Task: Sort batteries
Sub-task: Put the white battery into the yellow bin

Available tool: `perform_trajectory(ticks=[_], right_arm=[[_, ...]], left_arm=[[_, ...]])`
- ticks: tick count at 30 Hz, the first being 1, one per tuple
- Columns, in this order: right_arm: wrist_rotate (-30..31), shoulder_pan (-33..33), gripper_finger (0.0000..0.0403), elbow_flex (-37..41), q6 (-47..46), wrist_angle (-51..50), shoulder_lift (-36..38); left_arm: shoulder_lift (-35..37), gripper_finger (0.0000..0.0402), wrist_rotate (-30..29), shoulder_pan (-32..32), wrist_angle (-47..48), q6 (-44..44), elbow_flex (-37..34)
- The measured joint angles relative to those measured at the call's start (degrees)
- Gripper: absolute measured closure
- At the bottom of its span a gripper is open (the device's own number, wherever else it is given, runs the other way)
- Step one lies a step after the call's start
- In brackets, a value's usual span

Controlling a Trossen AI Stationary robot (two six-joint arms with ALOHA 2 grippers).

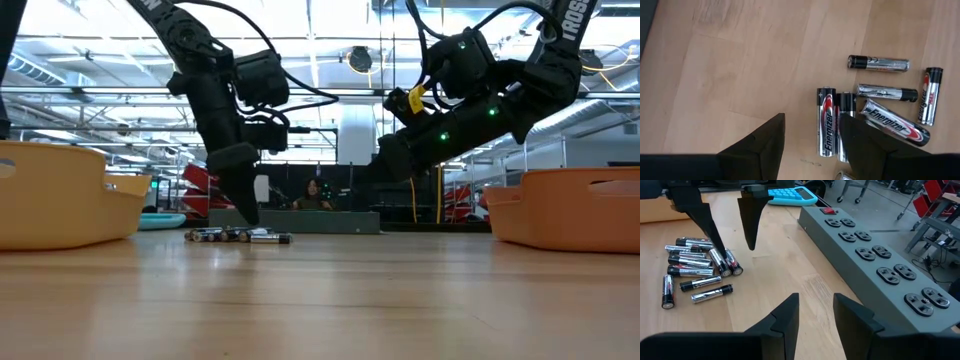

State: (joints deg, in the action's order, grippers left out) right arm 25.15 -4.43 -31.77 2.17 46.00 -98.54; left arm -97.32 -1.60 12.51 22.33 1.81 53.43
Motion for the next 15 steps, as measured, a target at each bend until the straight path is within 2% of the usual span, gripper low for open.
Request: perform_trajectory(ticks=[7,15], right_arm=[[0.0,0.0,0.0291,0.0,0.0,0.0,0.0],[0.0,0.0,0.0291,0.0,0.0,0.0,0.0]], left_arm=[[-0.9,0.0246,0.1,0.0,1.0,0.3,0.0],[-4.6,0.0249,0.6,-0.2,0.6,2.0,0.1]])
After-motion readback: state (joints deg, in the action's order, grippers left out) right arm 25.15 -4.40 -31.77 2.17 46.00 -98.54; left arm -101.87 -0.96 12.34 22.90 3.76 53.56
